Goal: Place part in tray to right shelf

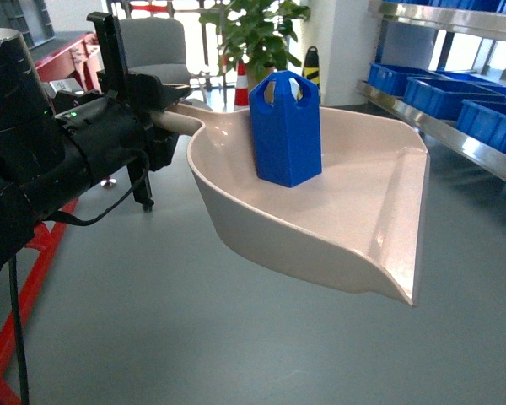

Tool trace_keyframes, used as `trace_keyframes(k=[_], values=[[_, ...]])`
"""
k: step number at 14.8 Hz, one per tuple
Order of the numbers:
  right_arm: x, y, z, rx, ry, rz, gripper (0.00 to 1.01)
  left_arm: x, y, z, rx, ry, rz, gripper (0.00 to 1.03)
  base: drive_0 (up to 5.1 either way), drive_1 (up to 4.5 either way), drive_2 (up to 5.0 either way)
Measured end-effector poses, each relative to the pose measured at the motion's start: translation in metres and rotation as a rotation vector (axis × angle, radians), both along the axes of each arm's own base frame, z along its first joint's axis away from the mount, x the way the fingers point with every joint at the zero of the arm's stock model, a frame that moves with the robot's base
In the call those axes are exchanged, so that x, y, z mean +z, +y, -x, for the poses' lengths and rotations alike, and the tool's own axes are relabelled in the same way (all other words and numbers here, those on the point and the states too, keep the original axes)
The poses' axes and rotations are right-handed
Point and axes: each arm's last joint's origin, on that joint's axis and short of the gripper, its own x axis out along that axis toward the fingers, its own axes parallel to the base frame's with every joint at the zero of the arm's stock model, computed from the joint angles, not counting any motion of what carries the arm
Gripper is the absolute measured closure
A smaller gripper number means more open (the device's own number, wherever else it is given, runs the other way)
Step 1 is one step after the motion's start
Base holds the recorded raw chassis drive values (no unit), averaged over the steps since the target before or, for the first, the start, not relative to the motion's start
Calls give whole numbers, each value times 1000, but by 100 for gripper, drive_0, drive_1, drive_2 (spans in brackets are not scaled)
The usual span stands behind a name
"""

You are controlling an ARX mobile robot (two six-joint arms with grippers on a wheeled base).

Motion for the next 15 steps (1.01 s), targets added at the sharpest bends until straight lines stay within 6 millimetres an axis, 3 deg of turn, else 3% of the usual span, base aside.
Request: trace_keyframes(k=[15], values=[[0, 0, 0, 0, 0, 0, 3, 0, 0, 0, -3, 0, 0, 91, -159, -159, -159]])
